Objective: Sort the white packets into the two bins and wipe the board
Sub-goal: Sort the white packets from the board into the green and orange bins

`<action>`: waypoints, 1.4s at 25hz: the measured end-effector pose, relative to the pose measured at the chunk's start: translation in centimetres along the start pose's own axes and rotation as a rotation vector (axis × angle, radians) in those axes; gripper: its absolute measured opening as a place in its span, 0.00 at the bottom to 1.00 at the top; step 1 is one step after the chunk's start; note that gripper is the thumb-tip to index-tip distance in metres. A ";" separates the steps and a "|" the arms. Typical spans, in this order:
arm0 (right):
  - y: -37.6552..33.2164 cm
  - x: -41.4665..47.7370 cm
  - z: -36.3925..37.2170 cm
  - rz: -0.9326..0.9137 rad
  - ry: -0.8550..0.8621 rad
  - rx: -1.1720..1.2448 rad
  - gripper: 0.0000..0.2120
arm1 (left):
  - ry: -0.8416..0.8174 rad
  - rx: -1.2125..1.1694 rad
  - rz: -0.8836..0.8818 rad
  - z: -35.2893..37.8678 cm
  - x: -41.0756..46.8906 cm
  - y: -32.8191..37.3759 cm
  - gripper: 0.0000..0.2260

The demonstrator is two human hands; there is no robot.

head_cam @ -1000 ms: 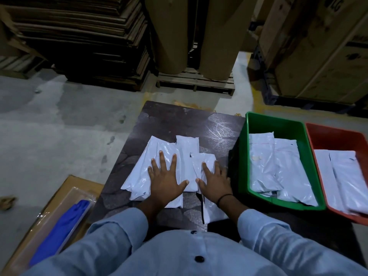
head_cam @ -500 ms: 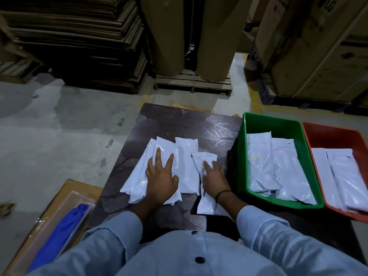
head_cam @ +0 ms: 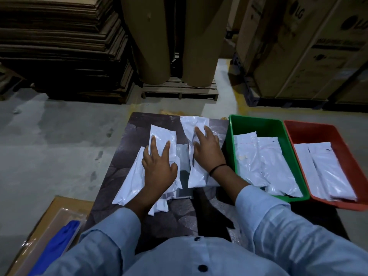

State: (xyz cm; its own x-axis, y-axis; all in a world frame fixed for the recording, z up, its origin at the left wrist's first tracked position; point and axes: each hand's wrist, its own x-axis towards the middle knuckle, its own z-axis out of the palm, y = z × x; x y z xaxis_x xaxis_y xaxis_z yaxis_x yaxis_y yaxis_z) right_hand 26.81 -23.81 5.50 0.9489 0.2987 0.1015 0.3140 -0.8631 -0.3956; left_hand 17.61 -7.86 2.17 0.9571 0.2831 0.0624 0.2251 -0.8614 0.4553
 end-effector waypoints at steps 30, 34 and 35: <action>38.1 -12.2 -19.7 0.430 0.111 -0.227 0.25 | -0.221 -0.127 0.290 13.4 -5.0 39.7 0.32; 40.1 -10.8 -19.6 0.415 0.041 -0.303 0.25 | -0.212 -0.090 0.231 15.3 -4.7 42.1 0.33; 40.6 -10.6 -19.5 0.398 0.031 -0.308 0.25 | -0.214 -0.086 0.213 15.6 -4.6 42.5 0.33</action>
State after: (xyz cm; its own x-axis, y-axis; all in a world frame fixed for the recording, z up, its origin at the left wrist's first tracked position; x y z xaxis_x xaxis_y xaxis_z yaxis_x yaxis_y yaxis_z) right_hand 30.11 -69.91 6.15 0.9959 -0.0865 0.0269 -0.0826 -0.9891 -0.1216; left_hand 25.61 -52.37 7.34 0.9998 -0.0032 -0.0199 0.0077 -0.8505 0.5260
